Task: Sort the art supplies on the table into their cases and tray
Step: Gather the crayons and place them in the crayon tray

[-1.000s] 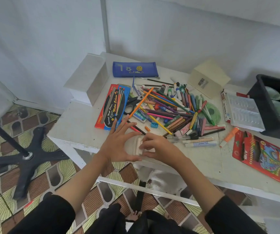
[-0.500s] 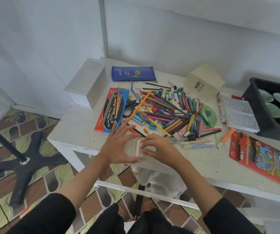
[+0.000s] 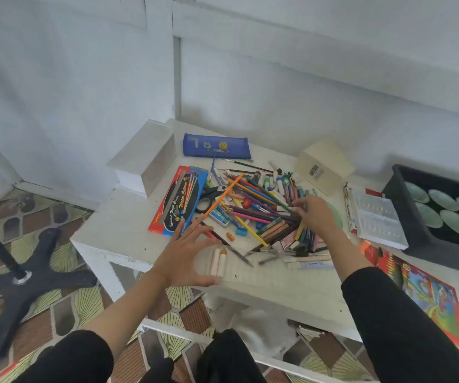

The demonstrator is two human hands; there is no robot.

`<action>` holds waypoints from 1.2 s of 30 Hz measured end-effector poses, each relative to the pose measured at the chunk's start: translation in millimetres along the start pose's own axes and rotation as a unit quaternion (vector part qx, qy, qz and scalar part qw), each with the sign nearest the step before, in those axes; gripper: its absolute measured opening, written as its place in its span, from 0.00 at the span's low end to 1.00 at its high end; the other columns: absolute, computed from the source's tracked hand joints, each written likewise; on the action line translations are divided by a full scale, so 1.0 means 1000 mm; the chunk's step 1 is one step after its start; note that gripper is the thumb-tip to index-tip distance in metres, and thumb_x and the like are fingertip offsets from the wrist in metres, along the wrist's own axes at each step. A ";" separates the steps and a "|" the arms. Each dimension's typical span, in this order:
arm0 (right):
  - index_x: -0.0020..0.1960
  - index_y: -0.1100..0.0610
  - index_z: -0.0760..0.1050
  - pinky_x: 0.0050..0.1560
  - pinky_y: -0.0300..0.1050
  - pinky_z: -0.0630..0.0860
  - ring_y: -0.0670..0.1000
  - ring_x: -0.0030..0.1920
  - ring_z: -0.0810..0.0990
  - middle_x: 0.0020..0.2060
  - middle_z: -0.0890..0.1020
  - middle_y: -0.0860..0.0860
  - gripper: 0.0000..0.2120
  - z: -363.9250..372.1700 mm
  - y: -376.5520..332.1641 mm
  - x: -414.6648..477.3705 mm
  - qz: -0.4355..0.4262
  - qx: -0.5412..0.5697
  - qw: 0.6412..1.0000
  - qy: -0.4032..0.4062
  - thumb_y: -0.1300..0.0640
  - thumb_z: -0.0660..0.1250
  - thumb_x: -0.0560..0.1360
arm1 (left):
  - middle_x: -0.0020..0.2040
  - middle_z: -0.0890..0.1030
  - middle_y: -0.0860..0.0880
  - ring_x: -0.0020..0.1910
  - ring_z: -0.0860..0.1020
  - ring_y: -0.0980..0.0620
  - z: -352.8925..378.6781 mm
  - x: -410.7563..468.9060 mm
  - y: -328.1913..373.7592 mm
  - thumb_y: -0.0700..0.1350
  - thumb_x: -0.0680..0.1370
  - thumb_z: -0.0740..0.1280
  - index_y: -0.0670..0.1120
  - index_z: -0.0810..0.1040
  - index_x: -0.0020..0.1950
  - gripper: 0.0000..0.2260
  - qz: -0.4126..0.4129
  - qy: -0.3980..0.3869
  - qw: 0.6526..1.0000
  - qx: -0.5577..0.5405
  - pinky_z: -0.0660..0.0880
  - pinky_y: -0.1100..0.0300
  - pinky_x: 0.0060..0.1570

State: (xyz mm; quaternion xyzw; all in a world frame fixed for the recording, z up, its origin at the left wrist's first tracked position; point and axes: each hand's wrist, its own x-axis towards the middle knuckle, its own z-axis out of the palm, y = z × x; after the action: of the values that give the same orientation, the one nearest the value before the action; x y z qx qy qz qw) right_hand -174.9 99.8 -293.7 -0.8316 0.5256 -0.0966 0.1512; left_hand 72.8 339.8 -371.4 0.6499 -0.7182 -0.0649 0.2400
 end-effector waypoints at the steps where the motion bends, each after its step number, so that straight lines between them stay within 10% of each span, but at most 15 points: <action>1: 0.52 0.55 0.82 0.55 0.52 0.74 0.51 0.49 0.78 0.49 0.82 0.51 0.09 0.001 0.002 0.001 0.003 -0.005 1.000 -0.027 0.54 0.68 0.75 | 0.74 0.62 0.54 0.77 0.43 0.54 -0.001 0.000 0.000 0.77 0.65 0.59 0.60 0.70 0.68 0.37 -0.001 0.000 1.000 0.002 0.37 0.43 0.74; 10: 0.46 0.59 0.83 0.42 0.39 0.71 0.50 0.42 0.77 0.40 0.81 0.51 0.05 0.001 -0.001 -0.014 0.028 0.183 0.979 0.088 0.58 0.72 0.72 | 0.73 0.62 0.54 0.77 0.41 0.55 -0.003 -0.001 0.004 0.79 0.65 0.56 0.60 0.68 0.69 0.38 -0.007 -0.015 1.000 0.027 0.39 0.41 0.74; 15: 0.49 0.60 0.80 0.40 0.35 0.75 0.49 0.40 0.78 0.43 0.82 0.56 0.06 0.006 -0.011 -0.035 0.086 0.376 0.900 0.202 0.59 0.70 0.74 | 0.74 0.62 0.54 0.77 0.41 0.55 0.001 0.000 0.002 0.78 0.65 0.58 0.60 0.68 0.69 0.37 -0.002 -0.007 1.000 0.017 0.36 0.44 0.74; 21: 0.48 0.60 0.77 0.31 0.36 0.73 0.47 0.32 0.77 0.34 0.81 0.52 0.03 0.024 -0.046 -0.084 0.073 0.540 0.833 0.096 0.60 0.67 0.76 | 0.73 0.63 0.55 0.77 0.42 0.57 0.000 -0.001 0.003 0.78 0.66 0.56 0.60 0.68 0.69 0.37 -0.002 -0.006 0.999 0.035 0.35 0.45 0.74; 36: 0.38 0.61 0.80 0.46 0.41 0.77 0.48 0.41 0.78 0.43 0.80 0.53 0.04 0.068 -0.083 -0.132 -0.244 0.201 0.944 -0.091 0.66 0.75 0.67 | 0.73 0.64 0.54 0.77 0.44 0.55 0.002 -0.001 0.004 0.78 0.65 0.56 0.59 0.68 0.70 0.39 0.002 -0.005 0.999 0.046 0.39 0.40 0.73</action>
State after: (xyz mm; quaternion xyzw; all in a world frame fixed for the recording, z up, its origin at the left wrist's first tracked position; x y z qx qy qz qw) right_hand -139.6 262.2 -328.0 -0.8920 0.2599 -0.1583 0.3342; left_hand 68.5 341.1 -372.2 0.6582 -0.7231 -0.0345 0.2065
